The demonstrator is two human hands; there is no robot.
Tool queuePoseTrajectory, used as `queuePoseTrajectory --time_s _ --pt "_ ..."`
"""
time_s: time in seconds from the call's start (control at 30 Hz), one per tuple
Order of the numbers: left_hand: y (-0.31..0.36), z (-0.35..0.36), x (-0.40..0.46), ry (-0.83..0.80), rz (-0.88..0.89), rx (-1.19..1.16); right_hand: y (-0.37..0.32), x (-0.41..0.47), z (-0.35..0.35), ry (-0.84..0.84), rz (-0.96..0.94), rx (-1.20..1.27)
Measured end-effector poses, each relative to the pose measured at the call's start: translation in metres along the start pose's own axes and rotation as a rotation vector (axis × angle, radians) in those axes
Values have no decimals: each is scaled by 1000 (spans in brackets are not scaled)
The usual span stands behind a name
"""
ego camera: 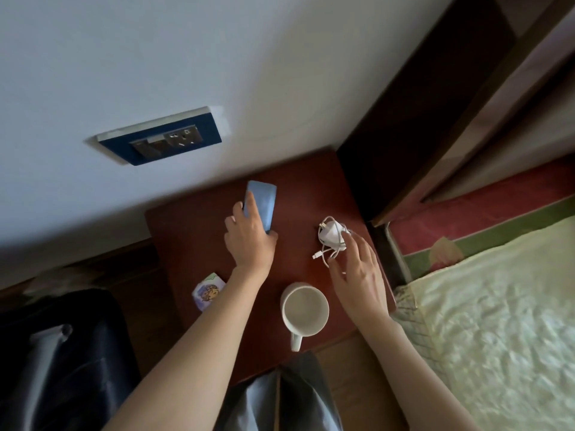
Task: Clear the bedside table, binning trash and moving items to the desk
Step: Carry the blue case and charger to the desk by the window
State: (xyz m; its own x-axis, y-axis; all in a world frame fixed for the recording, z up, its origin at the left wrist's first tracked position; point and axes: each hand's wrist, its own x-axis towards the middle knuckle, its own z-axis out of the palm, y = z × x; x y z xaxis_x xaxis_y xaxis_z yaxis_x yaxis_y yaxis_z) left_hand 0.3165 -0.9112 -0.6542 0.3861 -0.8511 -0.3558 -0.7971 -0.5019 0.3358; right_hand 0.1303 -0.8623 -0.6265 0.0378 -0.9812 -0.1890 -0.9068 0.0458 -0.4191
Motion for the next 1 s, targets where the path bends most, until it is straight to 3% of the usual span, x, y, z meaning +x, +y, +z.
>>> queuePoseTrajectory --time_s 0.57,0.83,1.0 --pt "-15 -1 -9 76 67 -111 12 54 21 -125 38 -142" --pt "-25 -28 -41 101 77 -383 16 57 21 -57 37 54" --pt "-41 -47 -66 165 -10 -468 21 57 16 -22 -94 116"
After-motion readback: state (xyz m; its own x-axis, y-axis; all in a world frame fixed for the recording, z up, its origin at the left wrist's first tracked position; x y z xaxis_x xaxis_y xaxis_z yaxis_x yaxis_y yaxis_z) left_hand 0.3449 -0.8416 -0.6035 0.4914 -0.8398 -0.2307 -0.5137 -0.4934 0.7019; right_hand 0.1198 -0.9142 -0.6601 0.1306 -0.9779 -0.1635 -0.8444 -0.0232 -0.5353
